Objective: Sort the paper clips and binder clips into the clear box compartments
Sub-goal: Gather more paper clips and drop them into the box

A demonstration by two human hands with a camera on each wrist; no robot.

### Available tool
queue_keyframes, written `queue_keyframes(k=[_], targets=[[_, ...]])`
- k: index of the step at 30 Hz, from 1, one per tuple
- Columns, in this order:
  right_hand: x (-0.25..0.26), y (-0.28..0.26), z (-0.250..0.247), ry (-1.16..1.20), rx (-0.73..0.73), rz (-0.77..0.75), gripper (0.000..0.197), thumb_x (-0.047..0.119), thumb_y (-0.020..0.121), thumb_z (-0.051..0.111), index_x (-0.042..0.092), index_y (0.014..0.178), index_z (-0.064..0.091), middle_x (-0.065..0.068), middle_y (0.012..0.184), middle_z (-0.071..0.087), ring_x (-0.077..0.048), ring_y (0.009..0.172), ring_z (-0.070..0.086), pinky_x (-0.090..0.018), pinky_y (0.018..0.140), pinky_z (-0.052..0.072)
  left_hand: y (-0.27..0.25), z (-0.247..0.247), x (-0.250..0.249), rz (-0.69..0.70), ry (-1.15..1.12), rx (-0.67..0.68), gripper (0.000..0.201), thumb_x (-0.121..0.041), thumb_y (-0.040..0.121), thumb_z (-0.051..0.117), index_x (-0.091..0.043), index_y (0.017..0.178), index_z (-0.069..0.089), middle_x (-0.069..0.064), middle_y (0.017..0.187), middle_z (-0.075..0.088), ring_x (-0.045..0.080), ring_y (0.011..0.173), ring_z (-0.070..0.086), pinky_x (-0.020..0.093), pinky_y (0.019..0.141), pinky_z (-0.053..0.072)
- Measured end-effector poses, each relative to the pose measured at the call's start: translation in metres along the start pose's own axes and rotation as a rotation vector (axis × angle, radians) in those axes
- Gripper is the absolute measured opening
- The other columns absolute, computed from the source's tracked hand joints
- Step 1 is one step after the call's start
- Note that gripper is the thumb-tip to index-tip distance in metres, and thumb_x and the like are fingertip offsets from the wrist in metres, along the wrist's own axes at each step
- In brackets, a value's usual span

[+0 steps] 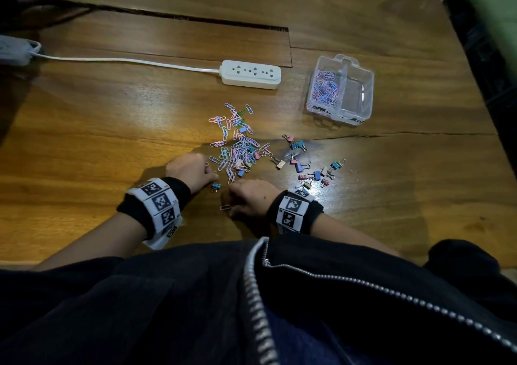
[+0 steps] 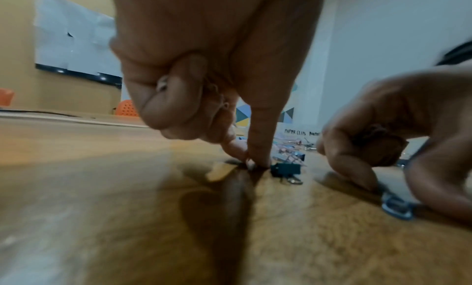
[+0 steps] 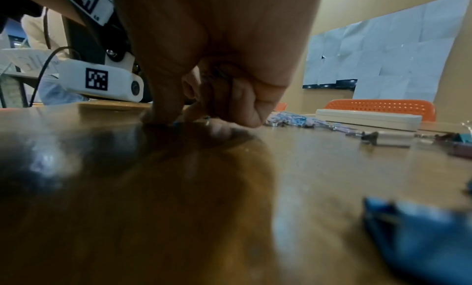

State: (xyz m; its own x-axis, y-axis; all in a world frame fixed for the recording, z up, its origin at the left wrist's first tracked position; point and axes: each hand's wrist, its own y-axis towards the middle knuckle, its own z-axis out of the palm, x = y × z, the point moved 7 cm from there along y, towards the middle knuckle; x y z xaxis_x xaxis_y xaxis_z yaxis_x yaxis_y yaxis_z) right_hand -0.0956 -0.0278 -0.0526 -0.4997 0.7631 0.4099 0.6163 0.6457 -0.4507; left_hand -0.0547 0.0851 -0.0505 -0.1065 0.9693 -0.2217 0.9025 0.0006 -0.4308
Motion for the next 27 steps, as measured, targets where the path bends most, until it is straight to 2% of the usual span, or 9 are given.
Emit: queue_keyframes(k=[3, 5, 8, 10, 13, 16, 21, 24, 27], targets=[[-0.002, 0.001, 0.002, -0.001, 0.024, 0.022, 0.03, 0.022, 0.088, 0.056, 0.006, 0.113, 0.054, -0.01, 0.117, 0.056, -0.024, 0.105, 0.056, -0.031, 0.089, 0.045, 0.002, 0.009, -0.004, 0.055, -0.024, 0.09, 0.021, -0.032, 0.09, 0.051, -0.017, 0.076, 0.049, 0.0, 0.076, 0.052, 0.018, 0.076, 0.05, 0.028, 0.069, 0.043], [-0.005, 0.001, 0.002, 0.082, 0.043, 0.067, 0.027, 0.02, 0.089, 0.054, 0.006, 0.112, 0.054, -0.012, 0.116, 0.055, -0.025, 0.105, 0.055, -0.032, 0.09, 0.044, 0.003, 0.008, -0.005, 0.066, -0.176, 0.13, 0.023, -0.026, 0.092, 0.046, -0.015, 0.072, 0.045, 0.0, 0.072, 0.047, 0.019, 0.072, 0.045, 0.027, 0.061, 0.036], [-0.009, 0.0, -0.003, 0.203, 0.04, 0.103, 0.033, 0.024, 0.087, 0.058, 0.006, 0.113, 0.051, -0.012, 0.114, 0.054, -0.021, 0.1, 0.052, -0.035, 0.093, 0.045, 0.005, 0.003, 0.001, -0.056, -0.706, 0.189, 0.026, -0.019, 0.093, 0.037, -0.016, 0.068, 0.041, -0.002, 0.065, 0.04, 0.013, 0.056, 0.035, 0.02, 0.047, 0.03], [-0.006, 0.0, -0.003, 0.179, 0.044, 0.069, 0.051, 0.032, 0.08, 0.066, 0.013, 0.123, 0.047, -0.011, 0.116, 0.054, -0.023, 0.104, 0.051, -0.036, 0.091, 0.044, 0.007, 0.005, 0.001, -0.13, -1.054, 0.284, 0.024, -0.014, 0.091, 0.033, -0.017, 0.068, 0.041, 0.0, 0.064, 0.041, 0.012, 0.051, 0.033, 0.017, 0.043, 0.027], [0.001, 0.002, 0.004, 0.043, 0.084, 0.029, 0.06, 0.032, 0.076, 0.07, 0.02, 0.13, 0.047, -0.01, 0.12, 0.052, -0.024, 0.108, 0.051, -0.03, 0.084, 0.04, 0.012, 0.004, 0.003, -0.159, -1.285, 0.321, 0.022, -0.013, 0.088, 0.032, -0.017, 0.071, 0.045, 0.001, 0.066, 0.046, 0.01, 0.044, 0.039, 0.013, 0.041, 0.027], [0.0, 0.005, 0.008, 0.039, 0.11, 0.031, 0.044, 0.027, 0.081, 0.065, 0.013, 0.121, 0.054, -0.01, 0.12, 0.052, -0.025, 0.108, 0.053, -0.027, 0.08, 0.038, 0.015, 0.001, -0.002, -0.112, -1.281, 0.33, 0.02, -0.018, 0.09, 0.036, -0.019, 0.073, 0.046, -0.002, 0.069, 0.048, 0.009, 0.048, 0.04, 0.01, 0.034, 0.028], [-0.014, 0.005, -0.01, 0.237, 0.061, 0.11, 0.021, 0.016, 0.086, 0.058, 0.003, 0.103, 0.056, -0.014, 0.116, 0.052, -0.02, 0.097, 0.047, -0.03, 0.091, 0.041, 0.014, 0.001, -0.011, -0.058, -1.216, 0.403, 0.017, -0.023, 0.093, 0.042, -0.021, 0.077, 0.047, -0.005, 0.068, 0.049, 0.004, 0.043, 0.042, 0.013, 0.036, 0.03], [-0.015, 0.005, -0.014, 0.229, 0.067, 0.089, 0.039, 0.024, 0.08, 0.067, 0.008, 0.113, 0.055, -0.013, 0.117, 0.051, -0.024, 0.106, 0.048, -0.032, 0.089, 0.04, 0.015, 0.003, -0.01, -0.101, -1.141, 0.37, 0.019, -0.025, 0.092, 0.046, -0.021, 0.074, 0.048, -0.006, 0.067, 0.042, 0.007, 0.051, 0.035, 0.013, 0.038, 0.028], [-0.005, 0.003, -0.006, 0.145, 0.103, 0.019, 0.057, 0.032, 0.077, 0.069, 0.014, 0.127, 0.049, -0.011, 0.121, 0.052, -0.025, 0.11, 0.049, -0.034, 0.091, 0.04, 0.015, -0.001, -0.008, -0.1, -0.917, 0.246, 0.014, -0.031, 0.09, 0.052, -0.019, 0.082, 0.051, -0.004, 0.074, 0.046, 0.009, 0.058, 0.038, 0.018, 0.046, 0.032]])
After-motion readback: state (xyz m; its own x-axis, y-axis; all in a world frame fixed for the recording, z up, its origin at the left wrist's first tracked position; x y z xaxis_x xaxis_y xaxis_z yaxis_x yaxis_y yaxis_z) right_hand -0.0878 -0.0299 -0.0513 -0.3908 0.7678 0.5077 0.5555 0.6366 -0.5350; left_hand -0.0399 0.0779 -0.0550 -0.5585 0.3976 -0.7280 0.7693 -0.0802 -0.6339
